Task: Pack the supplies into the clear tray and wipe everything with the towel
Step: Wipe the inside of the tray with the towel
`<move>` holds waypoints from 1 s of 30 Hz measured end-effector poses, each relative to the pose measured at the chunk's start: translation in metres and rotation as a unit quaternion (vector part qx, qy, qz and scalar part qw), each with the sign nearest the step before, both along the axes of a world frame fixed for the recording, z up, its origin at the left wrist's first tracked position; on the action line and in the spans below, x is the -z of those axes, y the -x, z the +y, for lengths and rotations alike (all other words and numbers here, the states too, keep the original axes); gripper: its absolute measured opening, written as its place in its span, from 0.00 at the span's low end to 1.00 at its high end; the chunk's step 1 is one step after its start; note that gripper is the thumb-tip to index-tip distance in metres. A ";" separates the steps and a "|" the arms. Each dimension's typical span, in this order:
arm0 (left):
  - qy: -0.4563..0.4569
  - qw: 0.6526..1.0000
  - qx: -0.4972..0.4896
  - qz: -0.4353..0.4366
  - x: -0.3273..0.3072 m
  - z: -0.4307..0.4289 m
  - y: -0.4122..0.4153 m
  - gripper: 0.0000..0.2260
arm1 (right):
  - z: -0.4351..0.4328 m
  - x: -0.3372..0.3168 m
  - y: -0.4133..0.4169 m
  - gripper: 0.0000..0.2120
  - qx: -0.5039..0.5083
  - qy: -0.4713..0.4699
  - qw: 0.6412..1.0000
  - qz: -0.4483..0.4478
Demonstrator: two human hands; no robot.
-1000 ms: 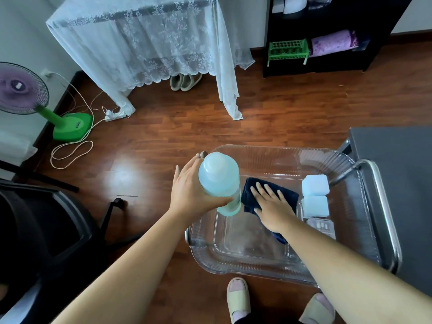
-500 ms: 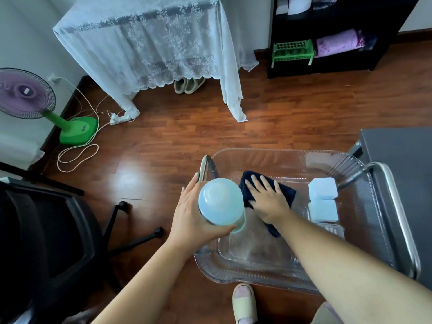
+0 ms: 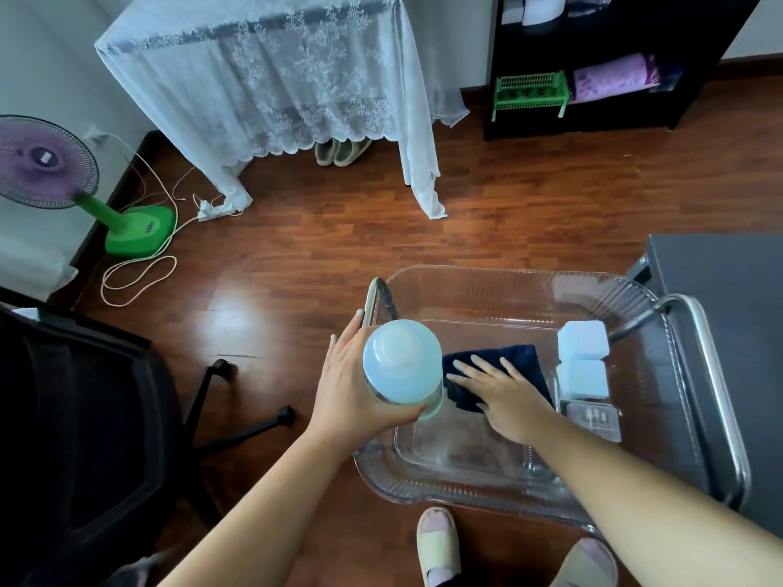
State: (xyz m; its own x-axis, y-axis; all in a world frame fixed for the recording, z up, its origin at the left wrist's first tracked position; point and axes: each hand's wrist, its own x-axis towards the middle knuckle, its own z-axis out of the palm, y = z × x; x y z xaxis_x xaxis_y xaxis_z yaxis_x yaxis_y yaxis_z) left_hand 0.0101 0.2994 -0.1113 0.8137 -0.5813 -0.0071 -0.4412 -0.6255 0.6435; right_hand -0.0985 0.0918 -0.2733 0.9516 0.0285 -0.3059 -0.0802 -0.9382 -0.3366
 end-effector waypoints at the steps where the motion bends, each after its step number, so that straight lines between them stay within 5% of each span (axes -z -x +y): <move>1: 0.002 1.000 0.002 -0.001 0.000 0.000 0.000 0.38 | 0.000 -0.002 -0.005 0.30 0.004 -0.003 1.000 0.005; 9: 0.000 1.000 -0.004 -0.023 0.005 0.001 0.000 0.40 | 0.005 -0.007 -0.041 0.28 0.094 -0.025 0.994 0.043; 16: -0.012 1.000 -0.007 -0.024 -0.003 -0.010 -0.007 0.45 | 0.040 0.000 0.043 0.31 0.041 -0.040 0.994 0.094; 30: -0.043 0.994 0.000 -0.104 -0.007 -0.058 -0.039 0.42 | 0.038 -0.009 0.044 0.31 0.008 -0.022 0.993 0.112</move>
